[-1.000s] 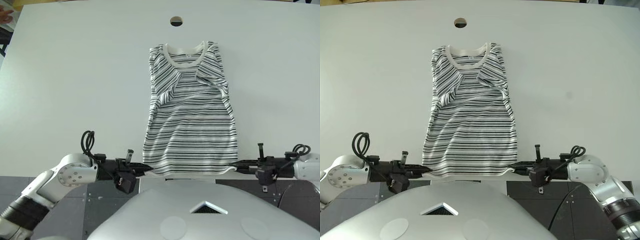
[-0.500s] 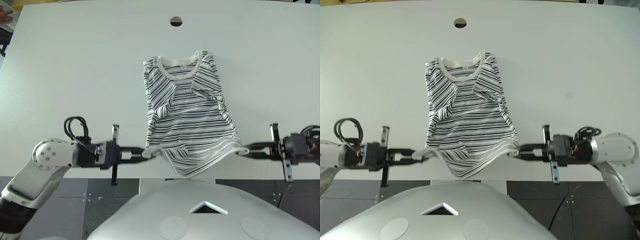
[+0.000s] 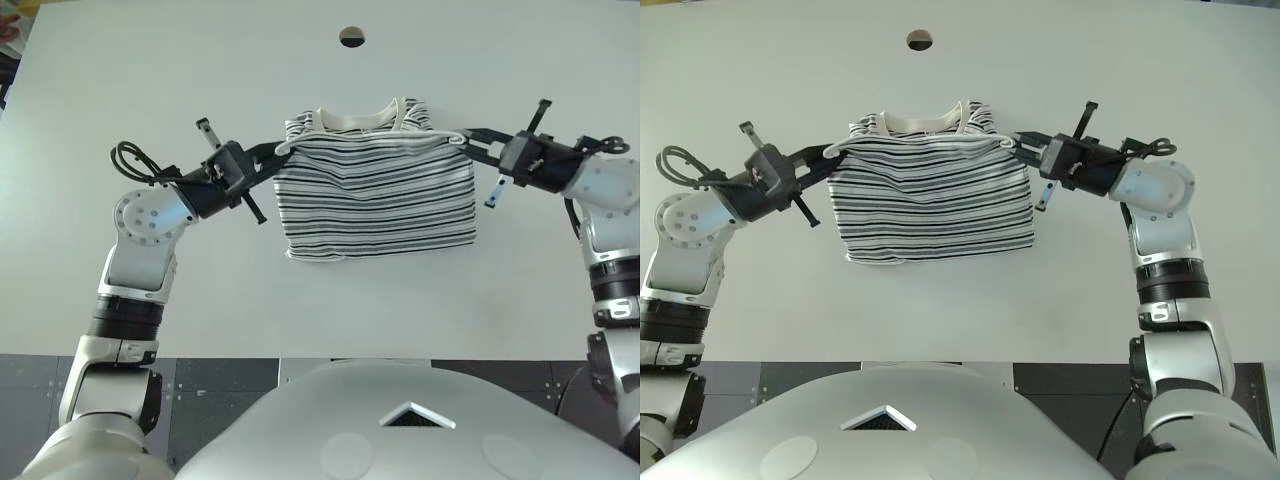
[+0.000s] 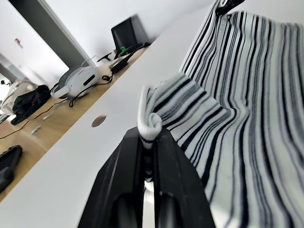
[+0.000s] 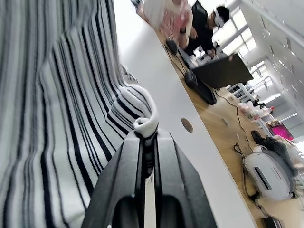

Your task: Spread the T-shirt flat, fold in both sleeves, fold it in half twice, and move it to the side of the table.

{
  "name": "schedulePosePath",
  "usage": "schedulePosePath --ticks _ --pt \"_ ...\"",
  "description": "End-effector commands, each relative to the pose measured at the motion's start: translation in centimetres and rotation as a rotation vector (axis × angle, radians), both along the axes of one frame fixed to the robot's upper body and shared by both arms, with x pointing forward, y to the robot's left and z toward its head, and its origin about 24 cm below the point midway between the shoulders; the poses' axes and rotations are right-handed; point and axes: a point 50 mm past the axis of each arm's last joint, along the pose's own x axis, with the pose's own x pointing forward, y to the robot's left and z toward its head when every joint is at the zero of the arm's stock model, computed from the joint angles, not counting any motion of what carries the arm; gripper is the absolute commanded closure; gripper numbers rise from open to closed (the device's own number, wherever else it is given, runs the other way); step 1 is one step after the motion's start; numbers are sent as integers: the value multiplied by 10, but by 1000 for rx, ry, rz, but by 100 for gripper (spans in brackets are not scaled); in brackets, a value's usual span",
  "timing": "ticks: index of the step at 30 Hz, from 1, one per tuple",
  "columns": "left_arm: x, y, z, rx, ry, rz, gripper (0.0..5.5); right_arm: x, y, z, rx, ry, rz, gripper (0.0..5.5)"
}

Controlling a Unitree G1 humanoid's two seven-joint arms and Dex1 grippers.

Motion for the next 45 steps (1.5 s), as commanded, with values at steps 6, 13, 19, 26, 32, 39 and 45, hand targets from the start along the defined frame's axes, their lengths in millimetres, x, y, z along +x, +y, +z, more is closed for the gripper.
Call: schedulePosePath --ticks 6,13,19,26,32,39,45 --pt "46 4 -12 100 -7 84 539 42 12 -14 -122 -60 -125 540" --pt "62 2 -22 74 64 111 540 50 24 -30 -191 -56 -157 515" --pt "72 19 -31 99 118 253 435 63 24 -30 -205 -121 -314 413" --pt "79 33 -17 118 -24 353 414 71 21 -21 -211 -255 -433 374" --pt "32 -19 8 40 -217 -54 414 54 37 -18 -202 -299 -166 374" --pt "-17 -23 -29 515 -165 -337 414 40 36 -41 -484 -258 47 374" --pt "-25 -7 -61 1035 -251 -557 414 3 27 -74 -750 -18 385 374"
